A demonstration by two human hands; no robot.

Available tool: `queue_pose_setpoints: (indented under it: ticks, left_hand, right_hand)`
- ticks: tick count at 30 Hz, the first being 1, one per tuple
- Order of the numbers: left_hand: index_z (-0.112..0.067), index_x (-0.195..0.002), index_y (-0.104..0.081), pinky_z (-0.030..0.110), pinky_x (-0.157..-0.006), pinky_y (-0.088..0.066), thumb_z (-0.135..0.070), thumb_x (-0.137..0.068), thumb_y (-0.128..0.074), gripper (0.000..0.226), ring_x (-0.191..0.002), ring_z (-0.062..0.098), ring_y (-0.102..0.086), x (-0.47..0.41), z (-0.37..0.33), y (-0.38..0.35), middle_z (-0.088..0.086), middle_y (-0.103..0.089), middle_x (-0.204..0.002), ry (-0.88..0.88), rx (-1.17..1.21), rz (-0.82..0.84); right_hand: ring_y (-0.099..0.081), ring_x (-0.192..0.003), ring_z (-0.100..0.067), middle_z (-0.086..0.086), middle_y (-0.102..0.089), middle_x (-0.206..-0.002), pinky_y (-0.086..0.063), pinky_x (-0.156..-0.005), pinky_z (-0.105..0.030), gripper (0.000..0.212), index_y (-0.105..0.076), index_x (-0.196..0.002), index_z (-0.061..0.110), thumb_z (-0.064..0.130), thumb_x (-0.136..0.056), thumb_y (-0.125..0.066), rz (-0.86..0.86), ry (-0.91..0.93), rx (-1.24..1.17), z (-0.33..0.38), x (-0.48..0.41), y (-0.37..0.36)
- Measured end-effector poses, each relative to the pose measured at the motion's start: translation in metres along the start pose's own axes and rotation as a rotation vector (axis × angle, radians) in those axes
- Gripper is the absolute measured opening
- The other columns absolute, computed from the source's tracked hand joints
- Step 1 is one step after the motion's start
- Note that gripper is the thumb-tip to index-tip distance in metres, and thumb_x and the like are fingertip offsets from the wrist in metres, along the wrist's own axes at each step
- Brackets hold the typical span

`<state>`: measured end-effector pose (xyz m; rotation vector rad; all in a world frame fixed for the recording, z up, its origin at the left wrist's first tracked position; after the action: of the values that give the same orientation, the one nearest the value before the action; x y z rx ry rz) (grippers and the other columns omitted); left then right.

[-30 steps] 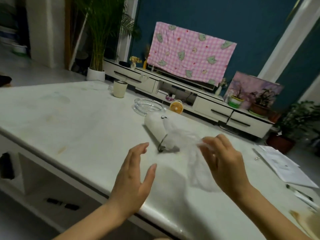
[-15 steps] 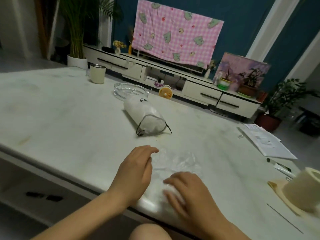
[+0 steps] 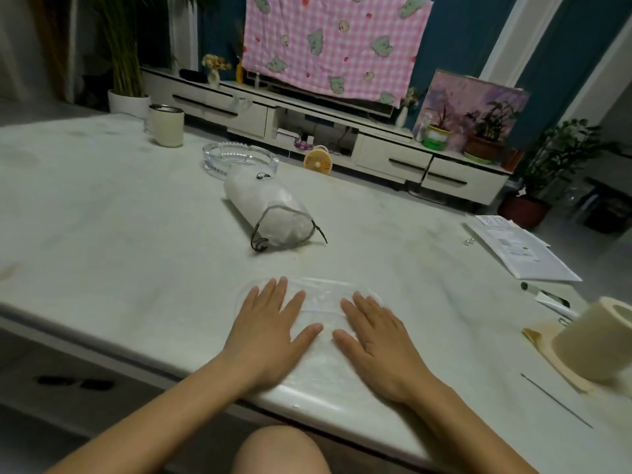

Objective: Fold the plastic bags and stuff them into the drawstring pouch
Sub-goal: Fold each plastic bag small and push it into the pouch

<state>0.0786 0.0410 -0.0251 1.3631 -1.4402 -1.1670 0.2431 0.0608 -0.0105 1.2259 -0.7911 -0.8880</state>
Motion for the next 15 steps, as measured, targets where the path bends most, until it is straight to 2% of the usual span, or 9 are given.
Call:
queue_pose_setpoints:
  ticks: [2, 3, 4, 6, 7, 8, 9, 11, 15]
  left_hand:
    - [-0.027, -0.151, -0.008, 0.037, -0.117, 0.005, -0.080, -0.053, 0.024, 0.116, -0.146, 0.021, 0.004, 0.003, -0.002, 0.002, 0.006, 0.002, -0.159, 0.016, 0.004, -0.022]
    - [-0.023, -0.149, -0.020, 0.040, -0.116, -0.004, -0.073, -0.064, 0.015, 0.105, -0.145, 0.025, -0.009, 0.003, -0.003, 0.008, 0.010, -0.010, -0.158, 0.019, 0.009, -0.072]
    - [-0.017, -0.142, -0.038, 0.042, -0.112, -0.017, -0.065, -0.074, 0.003, 0.092, -0.138, 0.030, -0.028, 0.001, -0.005, 0.015, 0.015, -0.028, -0.152, -0.001, -0.003, -0.161]
    - [-0.009, -0.116, -0.063, 0.039, -0.097, -0.030, -0.045, -0.088, -0.021, 0.062, -0.113, 0.034, -0.057, -0.005, -0.012, 0.031, 0.017, -0.058, -0.127, -0.067, 0.010, -0.353]
    - [-0.007, -0.114, -0.064, 0.038, -0.097, -0.028, -0.039, -0.090, -0.024, 0.057, -0.112, 0.034, -0.058, -0.010, -0.016, 0.037, 0.017, -0.059, -0.125, -0.091, 0.019, -0.389]
    - [-0.007, -0.125, -0.057, 0.037, -0.105, -0.022, -0.038, -0.092, -0.018, 0.059, -0.124, 0.032, -0.049, -0.014, -0.021, 0.038, 0.017, -0.051, -0.136, -0.107, 0.018, -0.330]
    - [-0.011, -0.140, -0.042, 0.038, -0.113, -0.010, -0.040, -0.095, -0.010, 0.062, -0.139, 0.028, -0.030, -0.018, -0.023, 0.034, 0.013, -0.034, -0.150, -0.109, -0.014, -0.284]
    - [-0.022, -0.151, -0.011, 0.041, -0.116, 0.010, -0.046, -0.096, 0.000, 0.061, -0.146, 0.021, 0.007, -0.025, -0.018, 0.015, 0.004, -0.002, -0.159, -0.062, -0.060, -0.131]
    - [-0.034, -0.150, 0.001, 0.043, -0.116, 0.014, -0.068, -0.084, 0.008, 0.074, -0.144, 0.021, 0.017, -0.029, -0.003, -0.001, 0.003, 0.011, -0.158, 0.000, -0.001, 0.022]
  right_hand:
    - [-0.028, -0.140, -0.020, 0.000, -0.035, -0.151, -0.018, -0.109, -0.026, 0.061, -0.039, -0.142, 0.020, 0.055, -0.094, -0.027, -0.217, 0.029, -0.047, 0.001, 0.002, 0.006]
    - [-0.044, -0.129, -0.025, -0.002, -0.050, -0.138, -0.026, -0.102, -0.027, 0.056, -0.052, -0.131, 0.016, 0.050, -0.091, -0.031, -0.347, 0.020, -0.091, 0.000, 0.002, 0.014]
    - [-0.050, -0.121, -0.026, -0.003, -0.056, -0.130, -0.029, -0.098, -0.026, 0.048, -0.059, -0.122, 0.014, 0.042, -0.090, -0.036, -0.473, 0.009, -0.133, 0.001, 0.001, 0.024]
    - [-0.042, -0.130, -0.024, -0.003, -0.048, -0.140, -0.023, -0.104, -0.023, 0.040, -0.054, -0.129, 0.014, 0.027, -0.095, -0.037, -0.487, 0.019, -0.152, 0.009, -0.012, 0.031]
    - [-0.030, -0.139, -0.021, -0.002, -0.036, -0.149, -0.015, -0.110, -0.022, 0.042, -0.045, -0.138, 0.014, 0.026, -0.099, -0.035, -0.412, 0.050, -0.131, 0.017, -0.019, 0.030]
    - [-0.016, -0.144, -0.018, -0.001, -0.022, -0.156, -0.005, -0.113, -0.021, 0.046, -0.032, -0.146, 0.016, 0.028, -0.102, -0.031, -0.308, 0.066, -0.102, 0.021, -0.028, 0.025]
    - [-0.005, -0.146, -0.015, 0.000, -0.011, -0.159, 0.002, -0.114, -0.023, 0.050, -0.020, -0.150, 0.018, 0.032, -0.103, -0.027, -0.210, 0.073, -0.060, 0.025, -0.035, 0.018]
    - [0.007, -0.146, -0.015, 0.000, 0.003, -0.160, 0.009, -0.115, -0.029, 0.053, -0.006, -0.152, 0.023, 0.037, -0.103, -0.021, -0.058, 0.066, 0.023, 0.027, -0.040, 0.004]
    - [0.011, -0.146, -0.014, 0.004, 0.008, -0.159, 0.011, -0.116, -0.032, 0.055, -0.001, -0.151, 0.030, 0.041, -0.101, -0.022, 0.031, 0.045, 0.031, 0.017, -0.042, -0.006]
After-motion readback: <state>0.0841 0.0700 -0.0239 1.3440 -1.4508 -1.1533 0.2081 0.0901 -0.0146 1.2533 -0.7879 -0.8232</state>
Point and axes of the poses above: each hand's wrist, its own x-axis away from the middle knuckle, its own y-axis out of the back of the hand, z = x × y, the point moved 5 cm from there along -x, towards the middle knuckle
